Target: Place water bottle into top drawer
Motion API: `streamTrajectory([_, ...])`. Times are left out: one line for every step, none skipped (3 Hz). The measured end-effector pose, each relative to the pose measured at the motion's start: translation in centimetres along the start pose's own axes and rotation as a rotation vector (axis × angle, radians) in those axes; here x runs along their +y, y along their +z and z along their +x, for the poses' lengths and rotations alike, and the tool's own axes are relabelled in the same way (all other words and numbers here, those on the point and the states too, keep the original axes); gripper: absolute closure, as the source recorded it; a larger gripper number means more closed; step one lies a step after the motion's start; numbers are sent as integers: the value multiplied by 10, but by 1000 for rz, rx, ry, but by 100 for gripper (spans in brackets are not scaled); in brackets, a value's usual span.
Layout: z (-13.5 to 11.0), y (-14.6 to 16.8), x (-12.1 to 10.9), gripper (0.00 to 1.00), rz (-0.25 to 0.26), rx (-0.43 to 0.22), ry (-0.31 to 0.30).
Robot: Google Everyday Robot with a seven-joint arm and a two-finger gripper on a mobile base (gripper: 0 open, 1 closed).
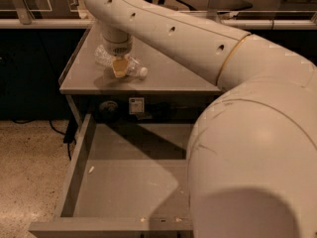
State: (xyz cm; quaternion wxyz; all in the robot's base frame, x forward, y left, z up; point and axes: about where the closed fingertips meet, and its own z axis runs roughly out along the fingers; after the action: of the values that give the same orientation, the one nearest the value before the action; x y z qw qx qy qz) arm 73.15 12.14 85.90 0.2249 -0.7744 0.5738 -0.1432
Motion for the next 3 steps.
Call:
streamTrajectory([0,0,0,72,0,0,0])
streamTrajectory([0,0,0,95,0,0,0])
streamTrajectory([0,0,0,100,0,0,0])
